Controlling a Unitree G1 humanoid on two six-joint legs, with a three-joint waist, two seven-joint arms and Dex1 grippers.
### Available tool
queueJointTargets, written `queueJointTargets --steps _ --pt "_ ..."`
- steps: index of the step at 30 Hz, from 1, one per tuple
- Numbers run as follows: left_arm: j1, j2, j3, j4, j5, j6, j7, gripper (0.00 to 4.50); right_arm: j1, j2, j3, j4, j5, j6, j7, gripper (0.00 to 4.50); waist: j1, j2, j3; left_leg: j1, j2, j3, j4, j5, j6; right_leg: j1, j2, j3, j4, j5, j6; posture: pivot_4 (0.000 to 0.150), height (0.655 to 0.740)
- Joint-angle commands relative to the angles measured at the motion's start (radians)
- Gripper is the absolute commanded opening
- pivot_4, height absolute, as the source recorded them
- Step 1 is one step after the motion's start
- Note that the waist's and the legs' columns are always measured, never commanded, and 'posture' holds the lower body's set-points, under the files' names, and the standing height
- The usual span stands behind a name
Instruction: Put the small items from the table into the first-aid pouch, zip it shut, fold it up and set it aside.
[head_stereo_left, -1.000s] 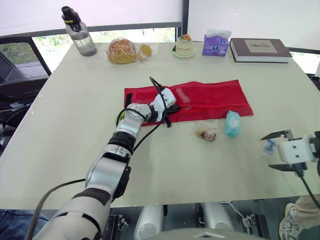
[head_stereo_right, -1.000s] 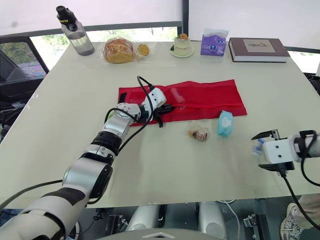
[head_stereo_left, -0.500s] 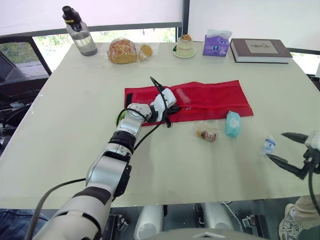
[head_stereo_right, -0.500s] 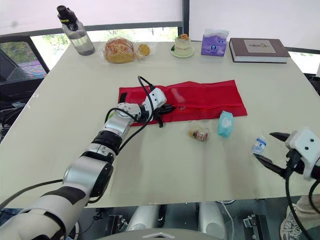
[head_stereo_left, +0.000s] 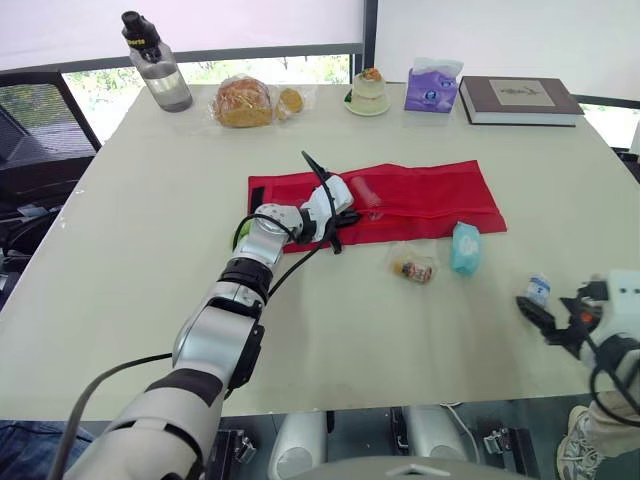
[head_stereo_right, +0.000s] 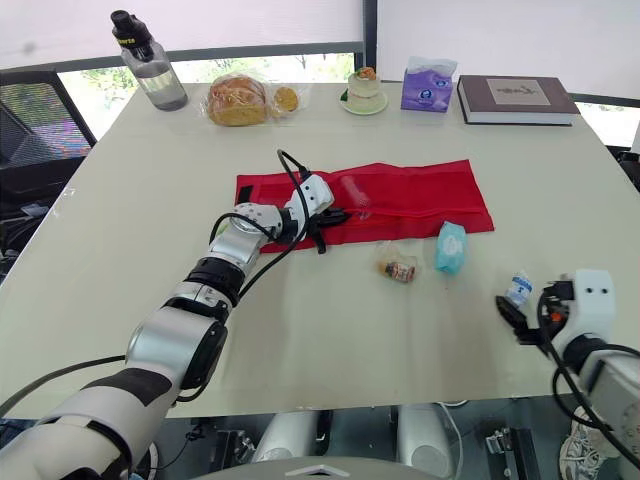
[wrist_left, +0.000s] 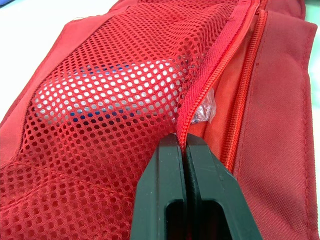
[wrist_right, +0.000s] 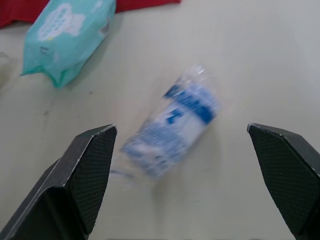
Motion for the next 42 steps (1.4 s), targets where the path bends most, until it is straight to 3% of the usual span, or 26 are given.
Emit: queueJointTargets --steps 1,4,11,12,20,25,29,34,42 --pt "-0.026 -0.002 0.004 0.006 0.005 -0.024 0.002 0.00 -0.010 0.045 0.004 -0.055 -0.019 0.035 -0.085 4.46 0.000 0.000 0.000 -0.001 0.000 0.000 0.000 0.000 0.000 0.000 0.000 0.000 -0.001 0.000 0.000 0.150 0.7400" --pt "-0.031 -0.004 0.005 0.014 0.009 -0.029 0.004 0.00 -0.018 0.064 0.023 -0.052 -0.051 0.019 -0.124 3.63 -0.001 0.000 0.000 -0.001 0.000 0.000 0.000 0.000 0.000 0.000 0.000 0.001 -0.002 0.000 0.001 0.150 0.7400" --pt "-0.032 -0.007 0.005 0.022 0.009 -0.035 0.004 0.00 -0.017 0.034 0.045 -0.043 -0.094 -0.013 -0.126 0.21 -0.001 0.000 0.000 -0.001 0.000 -0.001 0.000 0.000 0.000 0.000 0.001 0.000 -0.002 0.000 0.001 0.150 0.7400" --pt "-0.032 -0.007 0.005 0.023 0.009 -0.035 0.005 0.00 -0.014 0.027 0.049 -0.041 -0.100 -0.019 -0.122 0.01 -0.001 0.000 0.000 -0.001 0.000 -0.001 0.000 0.000 0.000 0.000 0.001 0.000 -0.002 0.000 0.001 0.150 0.7400" --pt "-0.031 -0.004 0.008 0.021 0.007 -0.035 0.008 0.00 -0.034 -0.108 0.068 -0.011 -0.088 -0.058 -0.005 0.01 -0.001 0.000 0.000 -0.001 0.000 0.000 0.000 0.000 0.000 0.000 0.001 0.001 -0.002 0.000 0.001 0.150 0.7400" --pt "-0.020 -0.018 0.025 -0.004 -0.013 -0.036 0.012 0.00 -0.241 -0.303 0.198 0.022 0.031 -0.028 0.194 0.01 -0.009 0.001 0.000 0.000 0.000 0.001 0.001 0.000 0.000 0.000 0.001 0.002 -0.002 0.000 0.005 0.150 0.7400" --pt "-0.007 -0.029 0.025 -0.028 -0.015 -0.030 0.010 0.00 -0.427 -0.391 0.379 0.155 -0.006 -0.083 0.275 0.01 -0.002 0.000 0.000 -0.001 0.001 -0.001 0.000 0.000 0.000 0.000 0.002 0.000 -0.003 0.001 0.002 0.150 0.7400" --pt "0.008 -0.041 0.026 -0.081 -0.021 -0.017 0.015 0.00 -0.630 -0.407 0.651 0.344 -0.124 -0.173 0.351 0.01 -0.002 0.000 0.000 -0.005 0.000 0.000 0.001 0.000 0.001 -0.002 0.001 0.001 -0.004 0.001 0.002 0.150 0.7400" --pt "0.039 -0.044 0.025 -0.152 -0.024 0.013 0.029 0.00 -0.825 -0.321 0.887 0.575 -0.261 -0.262 0.440 0.01 -0.003 0.000 0.000 -0.014 -0.001 -0.002 0.003 0.000 0.001 -0.010 0.001 -0.001 -0.004 0.002 0.001 0.150 0.7400"
